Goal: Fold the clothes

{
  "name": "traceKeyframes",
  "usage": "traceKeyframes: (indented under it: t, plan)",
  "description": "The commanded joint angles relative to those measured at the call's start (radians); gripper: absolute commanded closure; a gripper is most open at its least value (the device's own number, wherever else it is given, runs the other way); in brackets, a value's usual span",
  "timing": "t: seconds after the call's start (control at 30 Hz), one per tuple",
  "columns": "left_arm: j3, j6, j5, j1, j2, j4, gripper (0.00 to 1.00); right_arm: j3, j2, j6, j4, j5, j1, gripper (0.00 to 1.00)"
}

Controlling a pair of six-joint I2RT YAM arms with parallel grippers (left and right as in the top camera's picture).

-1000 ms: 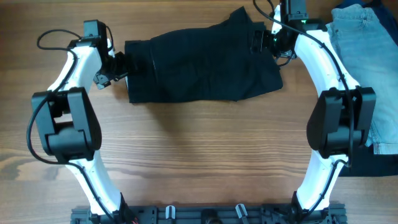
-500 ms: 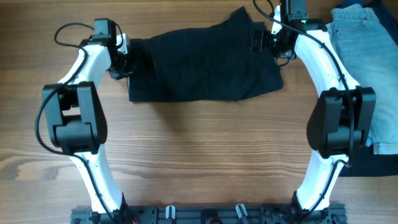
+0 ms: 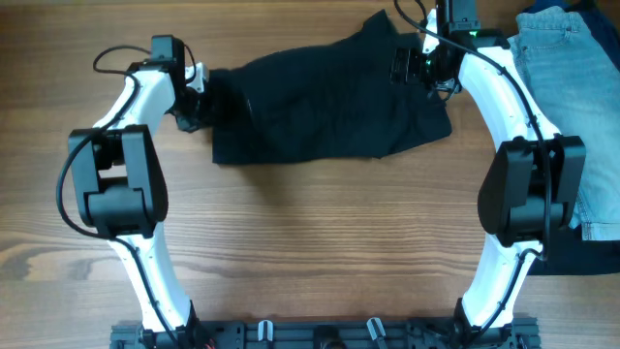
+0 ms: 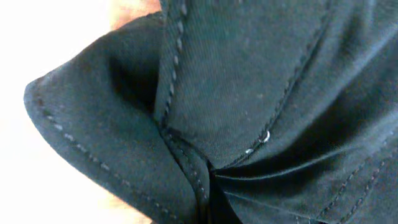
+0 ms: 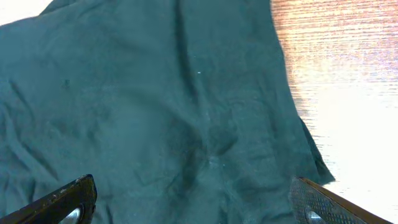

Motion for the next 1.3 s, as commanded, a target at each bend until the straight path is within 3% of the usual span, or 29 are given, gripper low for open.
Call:
traceKeyframes:
  t: [0.0,0.27,0.33,0.4,0.43,0.5,0.53,0.57,0.7,1.0,1.27]
  plan:
    - [-0.032,0.002,-0.022,0.045,-0.079,-0.090,0.96,0.000,-0.009,0.010,-0.013,-0.014,-0.003,0.00]
    - [-0.032,0.051,-0.052,0.101,-0.193,-0.269,0.96,0.000,-0.009,0.003,-0.012,-0.135,0.001,0.01]
    - [-0.032,0.054,-0.053,0.116,-0.216,-0.296,0.96,-0.001,-0.009,-0.015,-0.010,-0.178,0.011,0.05]
    - [-0.032,0.054,-0.052,0.130,-0.242,-0.310,0.96,-0.001,-0.009,-0.014,-0.005,-0.220,0.020,0.23]
    - [-0.032,0.054,-0.052,0.142,-0.267,-0.315,0.96,-0.001,-0.006,-0.014,0.009,-0.268,0.031,0.47]
    - [-0.032,0.054,-0.052,0.154,-0.322,-0.317,0.96,-0.001,-0.002,0.001,0.038,-0.298,0.047,0.84]
    - [-0.032,0.054,-0.052,0.158,-0.349,-0.317,0.96,-0.001,0.001,0.043,0.051,-0.298,0.051,0.93]
    - [-0.032,0.054,-0.053,0.162,-0.374,-0.317,0.96,-0.001,0.005,0.064,0.058,-0.306,0.053,0.96]
    - [-0.032,0.054,-0.053,0.176,-0.459,-0.312,0.96,-0.003,0.029,0.067,0.073,-0.397,0.057,0.96]
    - [-0.032,0.053,-0.030,0.174,-0.474,-0.285,0.96,-0.084,0.077,0.039,0.083,-0.397,0.143,0.96]
    - [-0.032,0.054,0.043,0.136,-0.551,-0.195,0.96,-0.197,0.104,0.042,0.197,-0.386,0.154,0.96]
